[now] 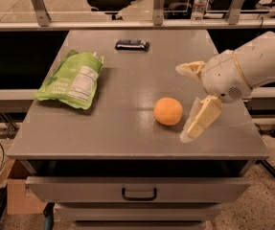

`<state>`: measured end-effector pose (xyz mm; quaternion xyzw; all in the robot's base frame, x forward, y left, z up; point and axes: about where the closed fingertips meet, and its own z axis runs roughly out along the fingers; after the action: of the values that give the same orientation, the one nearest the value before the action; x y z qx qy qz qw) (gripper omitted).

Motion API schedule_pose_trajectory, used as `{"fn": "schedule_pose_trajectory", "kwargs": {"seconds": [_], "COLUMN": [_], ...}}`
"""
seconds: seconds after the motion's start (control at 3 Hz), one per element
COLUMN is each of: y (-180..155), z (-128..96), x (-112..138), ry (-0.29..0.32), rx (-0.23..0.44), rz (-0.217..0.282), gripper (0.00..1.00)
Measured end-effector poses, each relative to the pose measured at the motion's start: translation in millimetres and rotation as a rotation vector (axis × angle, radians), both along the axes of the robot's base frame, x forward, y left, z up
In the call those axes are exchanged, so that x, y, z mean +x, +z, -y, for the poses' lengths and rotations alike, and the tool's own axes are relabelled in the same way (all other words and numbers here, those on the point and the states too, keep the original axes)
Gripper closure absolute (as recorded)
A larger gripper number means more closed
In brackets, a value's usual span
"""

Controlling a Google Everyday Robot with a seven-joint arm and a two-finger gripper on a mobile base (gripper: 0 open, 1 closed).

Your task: Pick orange

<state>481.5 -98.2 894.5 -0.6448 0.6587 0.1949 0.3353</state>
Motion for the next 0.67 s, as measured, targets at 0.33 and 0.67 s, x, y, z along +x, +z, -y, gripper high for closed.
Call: {"fn": "schedule_pose_trajectory", "kwargs": {"seconds": [0.33,0.67], "y": [-7.5,-16.7], "z": [-7.5,-12.8], "x": [3.1,7.8], "ry": [-0.005,-0.008], "rx": [0.013,0.022], "rz": [-0.021,-0.032], "gripper": [0.00,0.00]}}
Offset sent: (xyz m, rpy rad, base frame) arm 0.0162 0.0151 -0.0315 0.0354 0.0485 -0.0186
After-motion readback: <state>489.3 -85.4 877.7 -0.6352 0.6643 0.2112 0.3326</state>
